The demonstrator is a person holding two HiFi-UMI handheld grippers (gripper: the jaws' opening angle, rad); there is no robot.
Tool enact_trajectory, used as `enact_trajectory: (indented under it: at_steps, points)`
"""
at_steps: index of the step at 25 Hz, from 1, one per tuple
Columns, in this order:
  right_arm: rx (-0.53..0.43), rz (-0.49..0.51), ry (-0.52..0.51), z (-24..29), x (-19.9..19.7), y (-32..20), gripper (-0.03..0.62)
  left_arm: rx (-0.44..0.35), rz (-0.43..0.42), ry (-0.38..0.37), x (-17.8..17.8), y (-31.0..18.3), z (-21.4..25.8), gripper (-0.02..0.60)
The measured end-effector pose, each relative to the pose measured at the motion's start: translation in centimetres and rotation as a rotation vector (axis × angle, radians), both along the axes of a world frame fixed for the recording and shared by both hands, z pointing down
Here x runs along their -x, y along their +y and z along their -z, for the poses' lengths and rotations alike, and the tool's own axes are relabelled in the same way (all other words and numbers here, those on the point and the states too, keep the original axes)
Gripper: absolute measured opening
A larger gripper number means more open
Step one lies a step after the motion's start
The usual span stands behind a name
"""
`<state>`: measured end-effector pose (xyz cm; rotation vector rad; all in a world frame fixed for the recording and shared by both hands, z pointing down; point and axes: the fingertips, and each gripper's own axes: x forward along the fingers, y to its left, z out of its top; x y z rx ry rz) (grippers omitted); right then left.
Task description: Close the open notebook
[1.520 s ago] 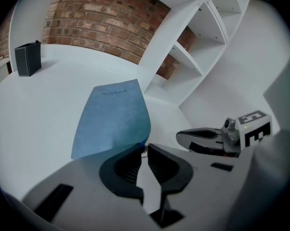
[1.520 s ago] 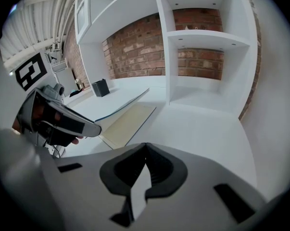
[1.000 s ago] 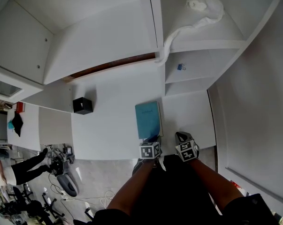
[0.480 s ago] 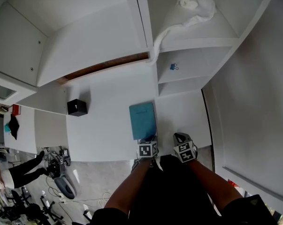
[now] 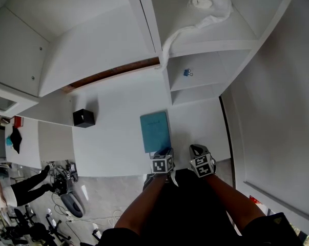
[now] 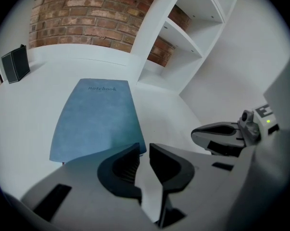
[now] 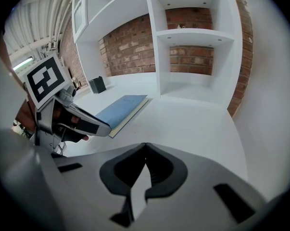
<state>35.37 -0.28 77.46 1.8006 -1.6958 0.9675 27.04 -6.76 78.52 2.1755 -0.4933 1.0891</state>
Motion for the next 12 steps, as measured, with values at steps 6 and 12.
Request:
enact_trajectory:
  at_steps: [6, 12]
  points:
    - [-0.001, 0.010, -0.004, 0.3, -0.2, 0.4, -0.002, 0.068, 0.012, 0.003, -0.4, -0.2, -0.8, 0.023]
    - [-0.106, -0.009, -0.114, 2.3, 0.3, -0.3, -0.002, 0.035, -0.028, 0.026, -0.2, -0.2, 0.4, 0.021]
